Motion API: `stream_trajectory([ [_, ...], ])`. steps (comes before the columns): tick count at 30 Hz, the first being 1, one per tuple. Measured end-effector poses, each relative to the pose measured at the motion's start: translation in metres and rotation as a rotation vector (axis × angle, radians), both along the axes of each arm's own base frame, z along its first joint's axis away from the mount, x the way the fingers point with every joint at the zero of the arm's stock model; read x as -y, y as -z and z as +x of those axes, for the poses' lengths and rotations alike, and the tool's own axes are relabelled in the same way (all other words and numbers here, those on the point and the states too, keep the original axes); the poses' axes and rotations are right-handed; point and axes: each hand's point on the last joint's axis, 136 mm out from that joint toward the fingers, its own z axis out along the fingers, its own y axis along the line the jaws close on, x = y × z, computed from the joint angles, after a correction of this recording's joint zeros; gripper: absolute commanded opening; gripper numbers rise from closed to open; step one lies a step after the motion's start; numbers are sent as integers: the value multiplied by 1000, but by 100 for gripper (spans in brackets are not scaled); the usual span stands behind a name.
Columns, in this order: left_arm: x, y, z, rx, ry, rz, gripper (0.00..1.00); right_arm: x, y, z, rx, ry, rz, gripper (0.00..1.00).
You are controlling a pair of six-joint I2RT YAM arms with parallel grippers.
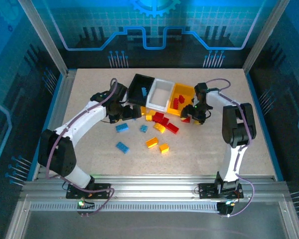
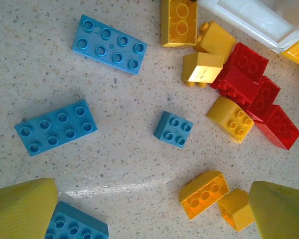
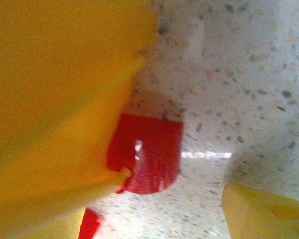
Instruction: Sort the legos into containers by color
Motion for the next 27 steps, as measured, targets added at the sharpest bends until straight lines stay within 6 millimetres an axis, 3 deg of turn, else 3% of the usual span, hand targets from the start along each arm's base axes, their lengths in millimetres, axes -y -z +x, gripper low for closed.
stream_trajectory([
  [5,1,-2,2,11,-7,-9,99,-10,0,-5,38,-76,-88,78],
  [12,1,-8,0,19,-5,-20,99,-32,2,5,132,-150,-180,78],
  [21,-7,-9,-10,7,-16,-22,99,-21,6,22,175,-121,-241,71],
  [27,-8,-7,-11,1,-19,-28,99,2,11,27,156,-70,-263,65],
])
